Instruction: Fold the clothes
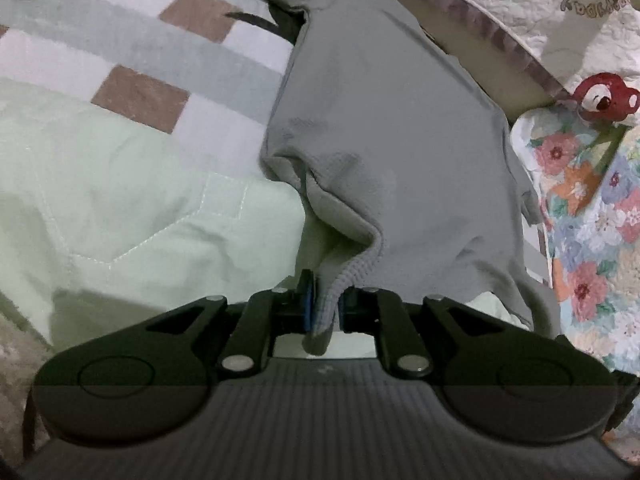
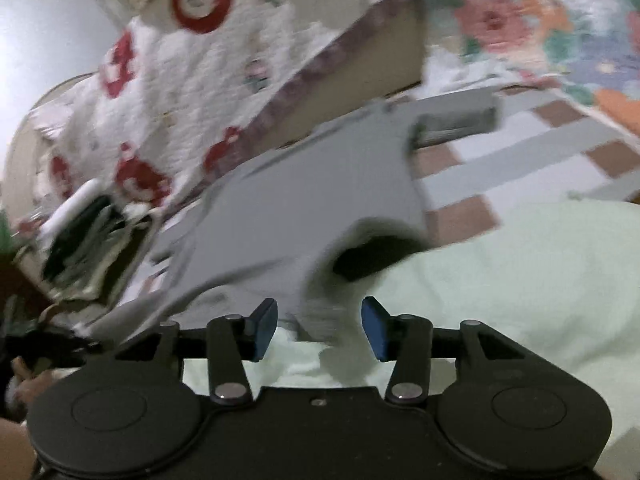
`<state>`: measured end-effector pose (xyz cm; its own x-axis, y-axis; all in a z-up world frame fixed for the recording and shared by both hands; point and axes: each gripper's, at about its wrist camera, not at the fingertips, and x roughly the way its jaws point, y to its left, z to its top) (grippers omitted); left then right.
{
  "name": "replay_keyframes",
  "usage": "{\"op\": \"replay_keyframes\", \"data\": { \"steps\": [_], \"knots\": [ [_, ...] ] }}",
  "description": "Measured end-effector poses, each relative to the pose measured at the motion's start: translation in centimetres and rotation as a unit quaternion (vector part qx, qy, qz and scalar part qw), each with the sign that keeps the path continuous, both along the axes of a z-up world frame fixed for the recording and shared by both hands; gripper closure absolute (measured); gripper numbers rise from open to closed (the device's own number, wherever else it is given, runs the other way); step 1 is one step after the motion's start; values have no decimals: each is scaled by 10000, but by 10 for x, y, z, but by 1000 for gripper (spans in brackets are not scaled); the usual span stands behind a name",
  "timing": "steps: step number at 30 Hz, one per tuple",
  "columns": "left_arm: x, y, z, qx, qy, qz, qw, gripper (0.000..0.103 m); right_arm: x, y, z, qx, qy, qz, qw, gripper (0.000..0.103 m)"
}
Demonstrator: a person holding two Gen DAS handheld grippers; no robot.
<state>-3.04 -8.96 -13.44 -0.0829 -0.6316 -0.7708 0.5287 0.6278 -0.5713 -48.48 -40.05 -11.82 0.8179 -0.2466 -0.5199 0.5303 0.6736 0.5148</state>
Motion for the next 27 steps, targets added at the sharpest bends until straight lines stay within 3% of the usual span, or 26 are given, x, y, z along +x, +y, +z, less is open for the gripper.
{"op": "replay_keyframes", "data": {
  "steps": [4, 8, 11, 12, 13, 15, 18, 21, 23, 27],
  "knots": [
    [-3, -1, -1, 37, -156, -36, 9999, 61, 20, -5, -6, -84, 308, 164, 9994, 43],
    [-8, -7, -2, 438, -449, -37, 9980, 59, 27, -17, -22, 182, 372, -205, 9989, 43],
    [-9, -8, -3, 471, -474, -163, 9976, 53, 21, -29, -36, 982, -214, -474, 9938, 42],
    [-9, -8, -3, 477, -479, -185, 9975, 52, 20, -32, -39, 1221, -402, -516, 9904, 48],
    [-9, -9, -4, 491, -470, -199, 9975, 51, 20, -34, -42, 1437, -557, -556, 9865, 67],
    [-8, -10, -6, 528, -429, -224, 9974, 48, 22, -30, -40, 1305, -519, -582, 9884, 92],
    [-8, -11, -7, 461, -347, -238, 9980, 39, 23, -20, -30, 741, -532, -551, 9943, 92],
    [-12, -12, -4, 384, -313, -413, 9979, 44, 21, -12, -22, 433, -756, -468, 9951, 92],
    [-16, -11, 1, 274, -416, -509, 9975, 87, 23, -7, -17, 191, -602, -451, 9970, 91],
    [-15, -13, 1, 404, -623, -228, 9970, 81, 28, 0, -15, -196, -54, -413, 9989, 83]
  ]
}}
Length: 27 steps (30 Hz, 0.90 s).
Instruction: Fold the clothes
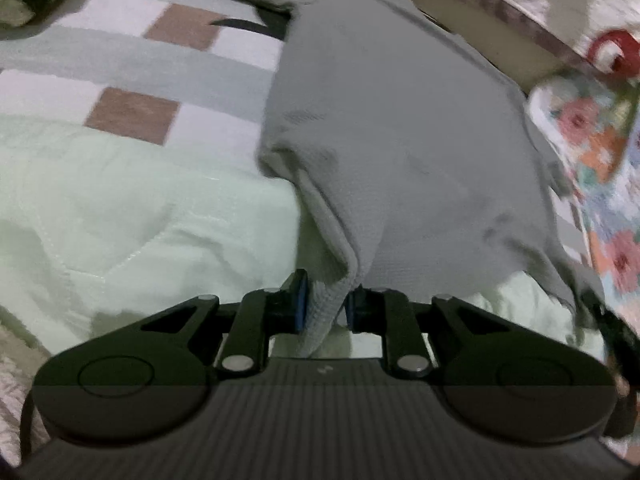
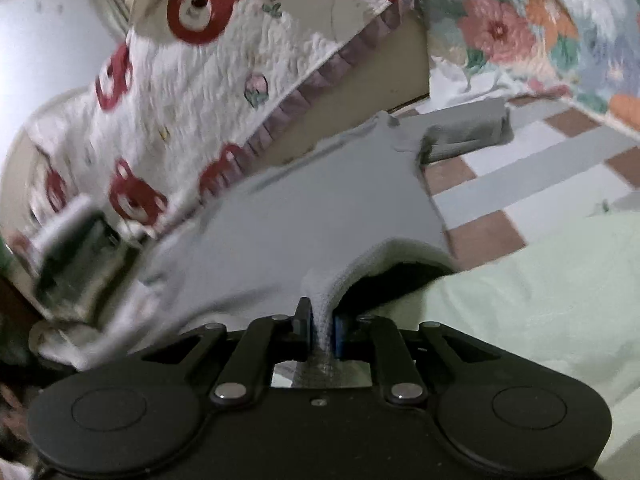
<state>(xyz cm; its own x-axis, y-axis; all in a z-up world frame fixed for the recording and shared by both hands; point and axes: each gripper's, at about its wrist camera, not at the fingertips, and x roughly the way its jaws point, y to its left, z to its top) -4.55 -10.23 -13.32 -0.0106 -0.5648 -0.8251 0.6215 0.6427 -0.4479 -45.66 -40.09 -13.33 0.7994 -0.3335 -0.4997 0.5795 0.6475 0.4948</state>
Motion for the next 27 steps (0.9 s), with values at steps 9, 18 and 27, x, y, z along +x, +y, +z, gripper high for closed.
{"op": "replay_keyframes", "data": {
  "steps": [9, 18, 27],
  "knots": [
    [-5, -17, -14, 46, 61, -396, 9992, 51, -24, -6, -23, 356, -924, -326, 9946, 94],
    [10, 4, 95, -989, -627, -594, 9913, 99, -57, -50, 74, 738, -2537, -334, 9639, 94],
    [-1, 72, 82, -193, -445, -822, 9954, 99, -117, 13, 39, 977, -1654, -767, 9784, 94]
  ]
}}
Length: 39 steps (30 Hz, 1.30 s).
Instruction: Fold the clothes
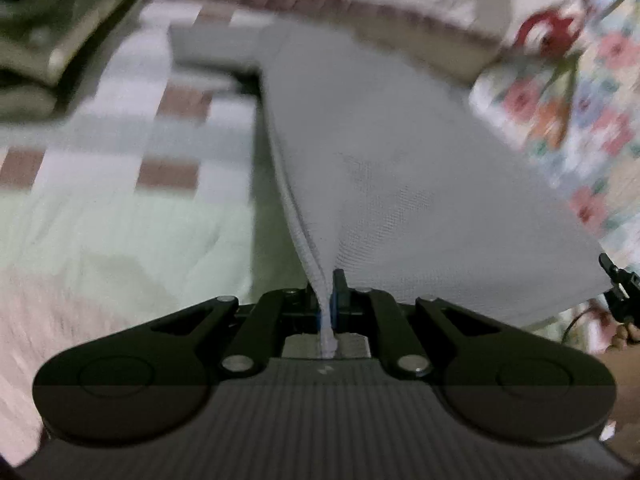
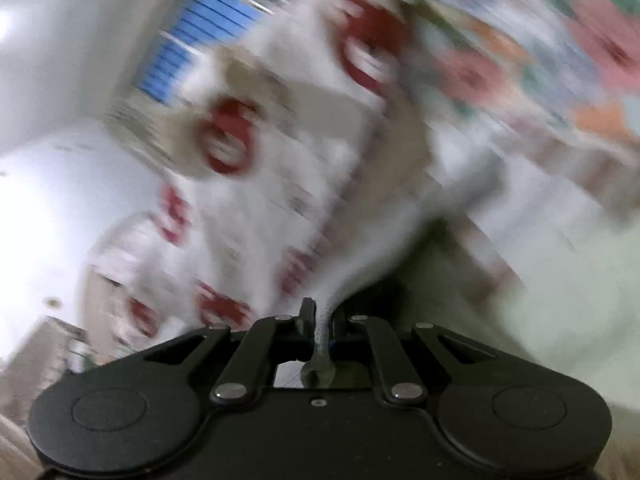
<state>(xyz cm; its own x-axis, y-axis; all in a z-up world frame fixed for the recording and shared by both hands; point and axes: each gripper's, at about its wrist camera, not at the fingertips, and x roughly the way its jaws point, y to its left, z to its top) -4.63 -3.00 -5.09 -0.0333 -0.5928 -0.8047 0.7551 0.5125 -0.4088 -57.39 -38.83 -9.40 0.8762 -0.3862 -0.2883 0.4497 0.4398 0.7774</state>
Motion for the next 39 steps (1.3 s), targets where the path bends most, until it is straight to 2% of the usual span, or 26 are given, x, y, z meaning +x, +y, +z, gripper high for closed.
{"op": "replay_keyframes", "data": {
  "steps": [2, 5, 6, 9, 12, 16, 20, 22, 24, 28, 31, 35, 39],
  "knots": [
    [-4, -2, -12, 175, 39, -25, 9998, 99, 0, 6, -25, 280, 330, -171, 9989, 94],
    [-11, -8, -17, 238, -50, -145, 9996, 99, -3, 8, -32, 322, 180, -333, 9988, 94],
    [-14, -10, -19, 253, -81, -182, 9995, 99, -3, 8, -26, 198, 170, -330, 9991, 94],
    [-14, -4, 3, -82, -280, -113, 9995, 99, -1, 9, -3, -315, 196, -259, 9990, 94],
    [-16, 0, 9, -70, -365, -88, 9993, 99, 1, 9, 15, -715, 226, -192, 9970, 94],
    [-19, 2, -14, 259, -237, -169, 9992, 99, -6, 13, -7, -438, 371, -317, 9978, 94],
    [-32, 0, -33, 532, -510, -341, 9967, 99, -7, 31, -27, -457, 918, -386, 9940, 94],
    [-38, -1, -36, 619, -655, -433, 9950, 99, -12, 34, -34, -387, 969, -433, 9936, 95],
    [-35, -2, -35, 639, -602, -406, 9953, 99, -14, 34, -38, -347, 1067, -447, 9927, 95],
    [-39, -1, -31, 797, -616, -545, 9934, 96, -6, 34, -36, -550, 1545, -389, 9857, 95],
    [-42, 5, -32, 860, -621, -576, 9927, 96, -3, 32, -39, -465, 1788, -400, 9820, 95],
    [-44, 10, -24, 901, -741, -572, 9915, 96, 1, 33, -39, -447, 2398, -459, 9687, 94],
    [-37, 12, -10, 871, -762, -391, 9925, 86, -33, 40, -35, -201, 2255, -1194, 9667, 94]
  ]
}}
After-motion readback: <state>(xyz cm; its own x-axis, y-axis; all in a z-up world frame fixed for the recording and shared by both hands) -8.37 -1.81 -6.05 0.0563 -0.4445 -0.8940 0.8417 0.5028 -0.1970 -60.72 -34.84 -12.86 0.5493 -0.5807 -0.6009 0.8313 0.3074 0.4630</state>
